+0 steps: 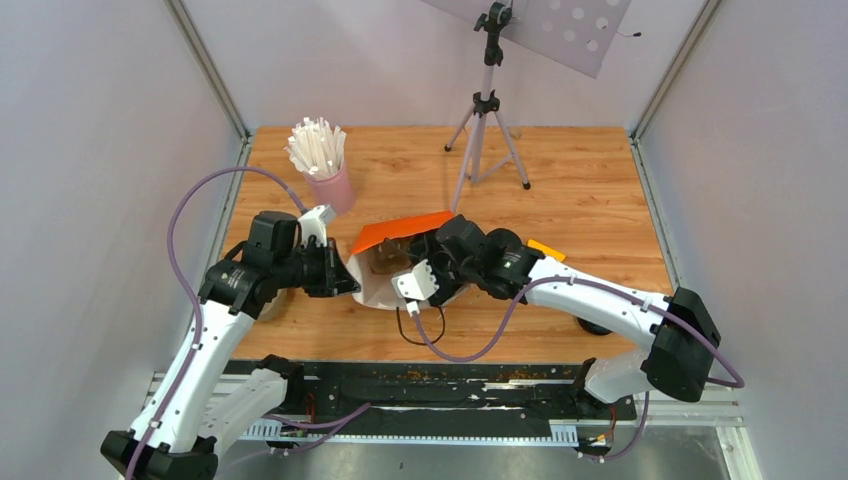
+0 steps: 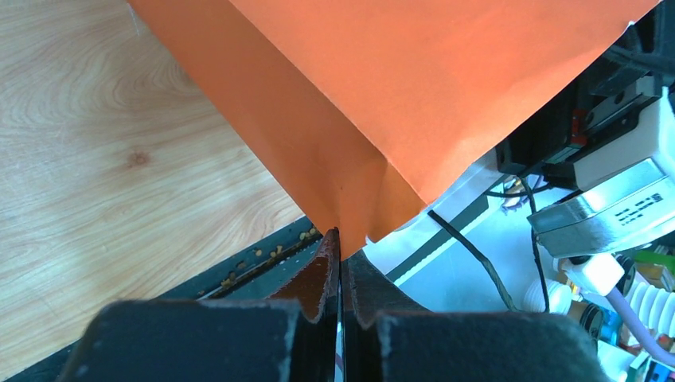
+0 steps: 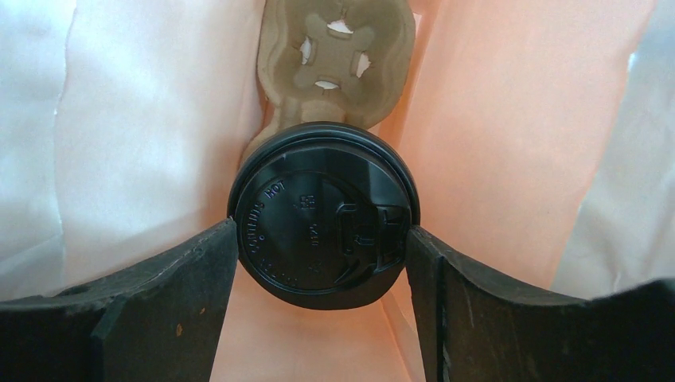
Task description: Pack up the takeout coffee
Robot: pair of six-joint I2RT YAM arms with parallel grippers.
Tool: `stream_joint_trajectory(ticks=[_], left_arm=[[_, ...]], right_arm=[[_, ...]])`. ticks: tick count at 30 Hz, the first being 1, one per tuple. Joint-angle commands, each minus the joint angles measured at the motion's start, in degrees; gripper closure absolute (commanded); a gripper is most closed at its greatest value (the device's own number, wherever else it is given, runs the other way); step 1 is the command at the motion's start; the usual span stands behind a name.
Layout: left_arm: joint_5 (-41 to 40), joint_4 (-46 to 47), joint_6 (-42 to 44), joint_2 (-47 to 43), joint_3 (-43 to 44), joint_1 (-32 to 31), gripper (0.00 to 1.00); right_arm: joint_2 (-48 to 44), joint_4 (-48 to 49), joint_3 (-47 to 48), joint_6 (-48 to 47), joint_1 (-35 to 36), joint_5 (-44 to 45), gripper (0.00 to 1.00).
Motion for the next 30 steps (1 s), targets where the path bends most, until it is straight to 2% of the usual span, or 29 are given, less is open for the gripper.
stream_joint_trajectory(ticks=[1, 11, 21, 30], left_arm=[[-0.47, 0.95, -0.83, -1.15, -0.05, 0.1, 0.98], [-0.46, 1.37, -1.08, -0.93, -0.56, 0.09, 0.98], [-0.94, 2.42, -0.28, 1.89, 2.38, 0.1, 0.98], [0.47, 2.99, -0.21, 2.02, 0.99, 0.11, 0.99]], right_arm=[[0.0, -6.33, 5.14, -1.44, -0.51, -0.88, 0.26], [2.13, -3.86, 7.73, 5.51, -0.95, -0.39, 0.26], [6.13, -5.4, 8.09, 7.9, -0.7, 7.39, 0.27], [7.34, 4.88, 2.39, 6.05, -1.37, 5.34, 0.27]])
